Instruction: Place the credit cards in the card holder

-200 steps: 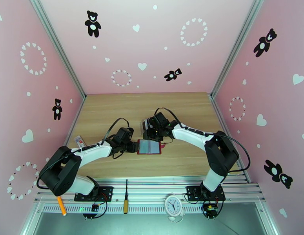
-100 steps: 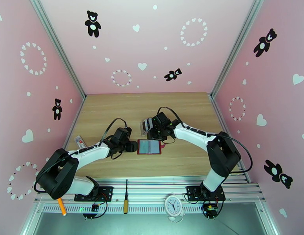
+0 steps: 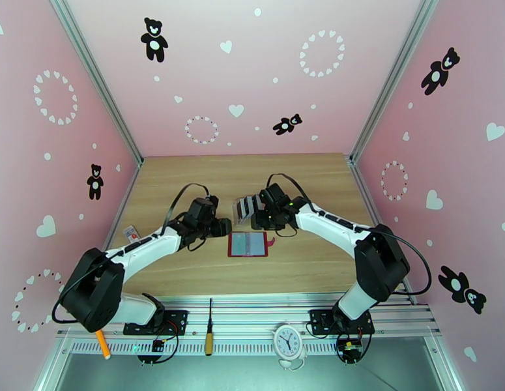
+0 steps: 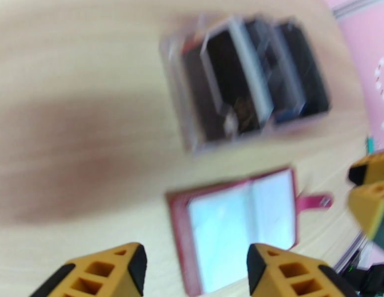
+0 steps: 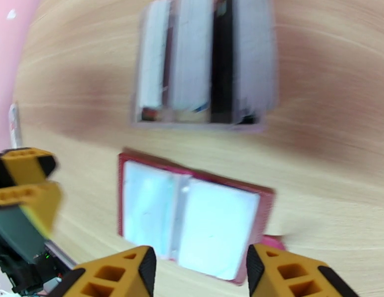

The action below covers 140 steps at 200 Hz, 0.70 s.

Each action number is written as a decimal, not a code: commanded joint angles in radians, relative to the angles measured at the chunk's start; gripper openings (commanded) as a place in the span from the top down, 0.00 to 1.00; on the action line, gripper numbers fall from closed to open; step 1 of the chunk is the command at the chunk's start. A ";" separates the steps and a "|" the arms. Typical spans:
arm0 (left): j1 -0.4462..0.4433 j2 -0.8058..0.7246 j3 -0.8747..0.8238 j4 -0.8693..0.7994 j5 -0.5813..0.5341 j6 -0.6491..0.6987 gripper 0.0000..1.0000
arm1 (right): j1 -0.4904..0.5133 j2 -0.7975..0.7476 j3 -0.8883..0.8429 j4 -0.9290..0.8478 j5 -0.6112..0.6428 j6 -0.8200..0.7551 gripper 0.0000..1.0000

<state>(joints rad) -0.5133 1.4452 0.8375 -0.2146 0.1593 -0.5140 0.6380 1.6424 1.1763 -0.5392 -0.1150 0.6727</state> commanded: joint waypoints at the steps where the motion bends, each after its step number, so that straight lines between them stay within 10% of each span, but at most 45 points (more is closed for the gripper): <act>1: 0.021 0.059 0.074 0.010 -0.021 -0.033 0.40 | -0.022 -0.001 0.067 -0.067 0.063 -0.053 0.45; 140: 0.083 0.377 0.248 0.146 0.122 -0.073 0.45 | -0.087 0.301 0.448 -0.204 0.109 -0.147 0.42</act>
<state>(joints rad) -0.4366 1.7962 1.0580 -0.1143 0.2340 -0.5781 0.5598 1.8950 1.5681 -0.6857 -0.0254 0.5446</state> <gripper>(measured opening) 0.555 0.573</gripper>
